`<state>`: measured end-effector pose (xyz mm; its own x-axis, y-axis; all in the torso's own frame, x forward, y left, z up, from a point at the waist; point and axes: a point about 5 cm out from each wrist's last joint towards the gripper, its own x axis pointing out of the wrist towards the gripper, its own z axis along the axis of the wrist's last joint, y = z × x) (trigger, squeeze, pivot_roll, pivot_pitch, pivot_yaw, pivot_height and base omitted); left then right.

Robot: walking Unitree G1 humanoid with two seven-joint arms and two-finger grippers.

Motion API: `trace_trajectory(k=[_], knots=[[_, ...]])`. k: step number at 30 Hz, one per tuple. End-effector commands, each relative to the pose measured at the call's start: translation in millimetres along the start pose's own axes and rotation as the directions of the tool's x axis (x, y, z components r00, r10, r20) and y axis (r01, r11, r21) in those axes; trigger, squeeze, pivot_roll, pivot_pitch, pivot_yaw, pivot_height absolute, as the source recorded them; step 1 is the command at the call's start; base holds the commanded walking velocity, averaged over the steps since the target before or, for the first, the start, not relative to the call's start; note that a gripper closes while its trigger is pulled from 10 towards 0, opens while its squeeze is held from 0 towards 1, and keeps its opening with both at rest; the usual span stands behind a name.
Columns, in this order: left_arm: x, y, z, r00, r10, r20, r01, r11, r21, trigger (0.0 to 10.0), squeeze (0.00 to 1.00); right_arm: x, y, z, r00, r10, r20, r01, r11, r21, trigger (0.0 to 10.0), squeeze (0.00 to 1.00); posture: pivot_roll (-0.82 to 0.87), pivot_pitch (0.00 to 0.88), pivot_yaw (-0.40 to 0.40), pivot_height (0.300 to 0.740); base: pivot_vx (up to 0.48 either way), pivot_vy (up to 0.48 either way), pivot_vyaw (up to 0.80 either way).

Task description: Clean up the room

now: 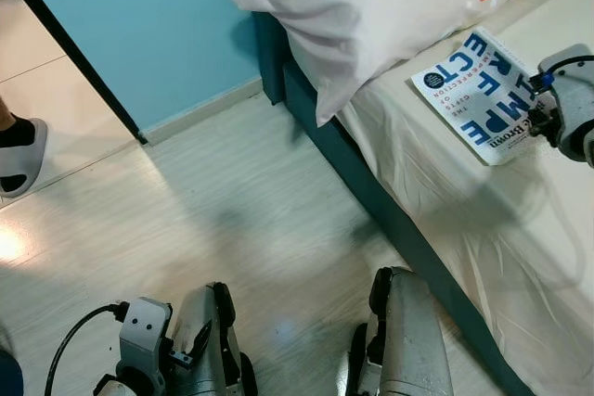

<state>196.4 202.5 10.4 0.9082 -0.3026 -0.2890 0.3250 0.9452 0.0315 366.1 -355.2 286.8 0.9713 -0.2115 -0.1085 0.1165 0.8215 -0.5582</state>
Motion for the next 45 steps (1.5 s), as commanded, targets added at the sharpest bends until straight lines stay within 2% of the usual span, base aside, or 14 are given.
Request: trace_trajectory(k=[1,14,18,20,21,25,26,27,28,29,33,35,38,45], knots=[[-12.5,-6.6,-28,0.991,-0.017,-0.136,0.012,0.999,-0.037,10.0,0.0,-2.6,-3.8,-11,0.999,-0.013,-0.038,0.012,1.0,-0.004,10.0,1.0,0.13,0.478,0.032,0.51,0.0,0.0,0.0],[-1.2,-10.2,-26,0.992,-0.023,-0.127,0.018,0.999,-0.045,10.0,0.0,-9.0,-30.3,7,0.975,-0.219,0.036,0.221,0.948,-0.228,10.0,1.0,0.1,0.443,0.028,0.51,0.0,0.0,0.0],[7.7,-11.2,-24,0.993,-0.021,-0.116,0.015,0.999,-0.051,10.0,0.0,-9.7,-32.8,9,0.967,-0.251,0.054,0.256,0.949,-0.182,10.0,1.0,0.1,0.419,0.027,0.51,0.0,0.0,0.0],[17.6,-10.8,-20,0.994,-0.016,-0.105,0.01,0.998,-0.056,10.0,0.0,-6.2,-22.9,7,0.972,-0.224,0.077,0.225,0.974,0.0,10.0,1.0,0.1,0.373,0.032,0.51,0.0,0.0,0.0],[25.2,-10.5,-17,0.995,-0.014,-0.099,0.009,0.998,-0.059,10.0,0.0,-0.5,-5.2,1,0.983,-0.162,0.088,0.138,0.962,0.234,10.0,0.96,0.1,0.346,0.032,0.51,0.0,0.0,0.0],[30.7,-9.7,-14,0.995,-0.012,-0.094,0.006,0.998,-0.061,10.0,0.0,3.5,10.1,-4,0.989,-0.11,0.099,0.069,0.934,0.35,10.0,0.89,0.1,0.338,0.035,0.51,0.0,0.0,0.0],[36.3,-8.3,-12,0.996,-0.006,-0.094,0.0,0.998,-0.065,10.0,0.0,6.3,22.8,-8,0.991,-0.081,0.109,0.029,0.909,0.416,10.0,0.43,0.1,0.299,0.04,0.51,0.0,0.0,0.0],[36.3,-8.3,-12,0.996,-0.006,-0.094,0.0,0.998,-0.065,10.0,0.0,6.3,22.8,-8,0.991,-0.081,0.109,0.029,0.909,0.416,10.0,0.43,0.1,0.299,0.04,0.51,0.0,0.0,0.0],[43.4,-4.8,-7,0.996,0.013,-0.09,-0.02,0.997,-0.077,10.0,0.0,8.8,41.7,-15,0.99,-0.051,0.133,-0.023,0.867,0.498,10.0,0.0,0.1,0.273,0.042,0.51,0.0,0.0,0.0],[43.4,-4.8,-7,0.996,0.013,-0.09,-0.02,0.997,-0.077,10.0,0.0,8.8,41.7,-15,0.99,-0.051,0.133,-0.023,0.867,0.498,10.0,0.0,0.1,0.273,0.042,0.51,0.0,0.0,0.0],[59.4,5.7,4,0.993,0.068,-0.094,-0.079,0.991,-0.11,10.0,0.0,6.1,83.7,-47,0.99,-0.054,0.131,-0.049,0.738,0.673,10.0,0.0,0.08,0.212,0.044,0.51,0.0,0.0,0.0],[73.0,15.0,13,0.988,0.111,-0.107,-0.125,0.983,-0.134,10.0,0.0,-9.3,127.5,-81,0.995,-0.055,0.087,-0.03,0.655,0.755,10.0,0.0,0.05,0.156,0.055,0.51,0.0,0.0,0.0],[80.1,18.6,18,0.985,0.129,-0.118,-0.145,0.979,-0.14,10.0,0.0,-20.5,146.8,-93,0.995,-0.057,0.078,-0.024,0.638,0.77,10.0,0.0,0.03,0.119,0.054,0.51,0.0,0.0,0.0],[96.3,31.7,38,0.969,0.222,-0.108,-0.238,0.954,-0.182,10.0,0.0,-24.7,154.1,-88,0.989,-0.039,0.141,-0.085,0.631,0.771,10.0,0.0,0.01,0.052,0.042,0.534,0.0,0.0,0.0]])
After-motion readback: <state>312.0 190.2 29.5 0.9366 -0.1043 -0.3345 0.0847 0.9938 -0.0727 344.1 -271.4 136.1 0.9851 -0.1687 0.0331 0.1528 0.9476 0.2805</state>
